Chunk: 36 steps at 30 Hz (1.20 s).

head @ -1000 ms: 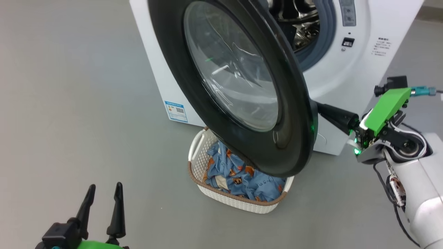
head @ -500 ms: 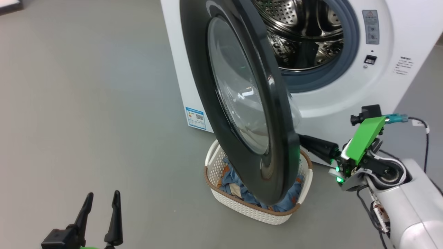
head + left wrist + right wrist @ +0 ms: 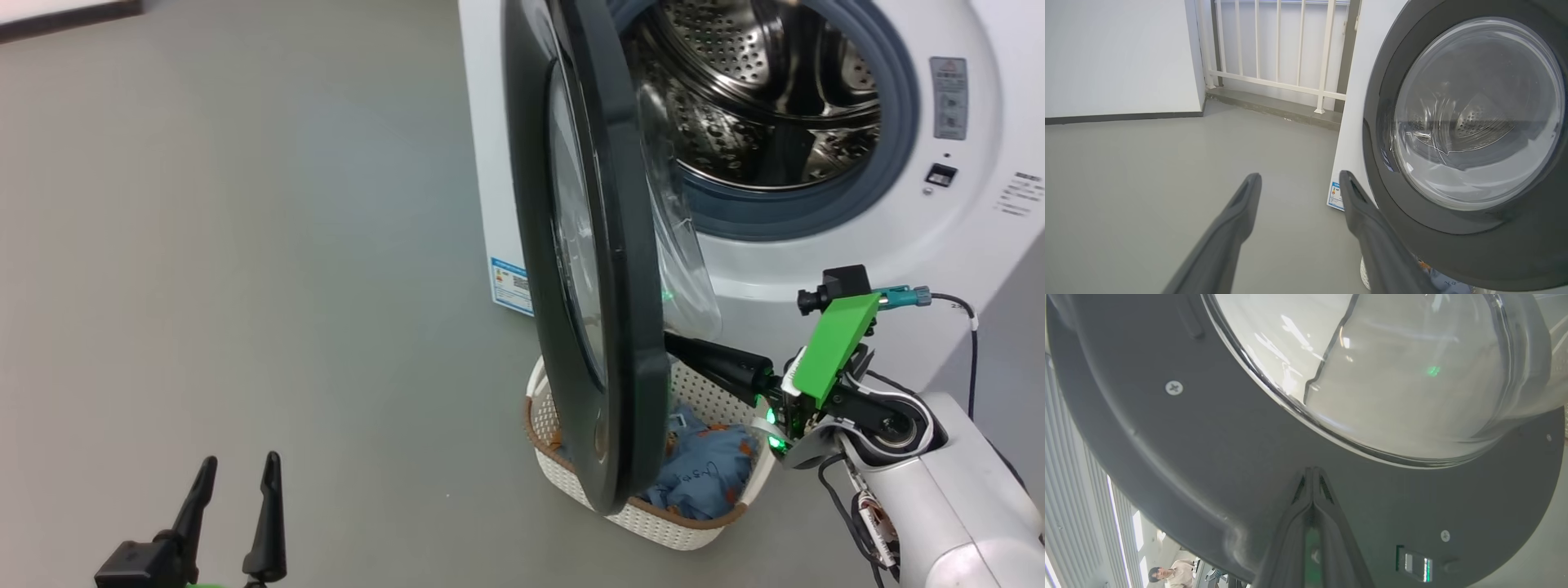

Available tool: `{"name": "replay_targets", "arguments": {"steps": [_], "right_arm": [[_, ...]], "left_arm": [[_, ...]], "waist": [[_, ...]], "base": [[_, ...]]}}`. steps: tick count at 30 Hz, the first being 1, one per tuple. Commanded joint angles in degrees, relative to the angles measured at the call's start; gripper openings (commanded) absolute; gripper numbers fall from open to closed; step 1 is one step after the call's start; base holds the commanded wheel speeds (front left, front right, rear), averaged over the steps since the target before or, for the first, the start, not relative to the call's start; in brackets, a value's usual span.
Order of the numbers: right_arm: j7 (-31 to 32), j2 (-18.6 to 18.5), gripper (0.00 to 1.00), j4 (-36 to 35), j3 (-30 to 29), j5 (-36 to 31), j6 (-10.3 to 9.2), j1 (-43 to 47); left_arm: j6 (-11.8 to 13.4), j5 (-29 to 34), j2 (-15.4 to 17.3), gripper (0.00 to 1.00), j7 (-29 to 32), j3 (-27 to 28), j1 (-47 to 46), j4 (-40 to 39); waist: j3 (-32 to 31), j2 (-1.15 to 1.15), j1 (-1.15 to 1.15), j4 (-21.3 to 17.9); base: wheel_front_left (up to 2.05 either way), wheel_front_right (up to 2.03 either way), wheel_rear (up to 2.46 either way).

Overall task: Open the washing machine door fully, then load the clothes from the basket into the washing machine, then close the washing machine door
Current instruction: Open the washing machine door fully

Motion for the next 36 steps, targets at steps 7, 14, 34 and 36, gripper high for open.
{"name": "replay_targets", "arguments": {"steps": [7,14,34,36], "right_arm": [[0.8,2.0,0.0,-1.8,1.1,0.3,0.12,-0.5],[1.3,2.6,0.0,-1.6,1.1,0.1,0.12,-0.8],[2.0,1.9,0.0,-1.8,0.0,-0.6,0.12,-1.1],[2.1,1.9,0.0,-2.0,-0.1,-0.6,0.12,-1.1]], "left_arm": [[-0.4,0.2,1.1,1.0,-0.5,1.7,-1.1,-1.1],[-0.3,0.4,1.1,1.0,-0.5,1.9,-1.0,-1.2],[-0.3,0.4,0.4,1.0,-0.5,2.4,-0.9,-1.4],[-0.2,0.4,0.4,1.0,-0.5,2.4,-0.7,-1.5]], "waist": [[0.1,0.0,0.0,1.9],[0.0,0.0,0.0,2.1],[-0.2,0.0,0.0,-1.6],[-0.3,0.0,0.0,-2.2]], "base": [[0.0,0.0,0.0],[0.0,0.0,0.0],[0.0,0.0,0.0],[0.0,0.0,0.0]]}}
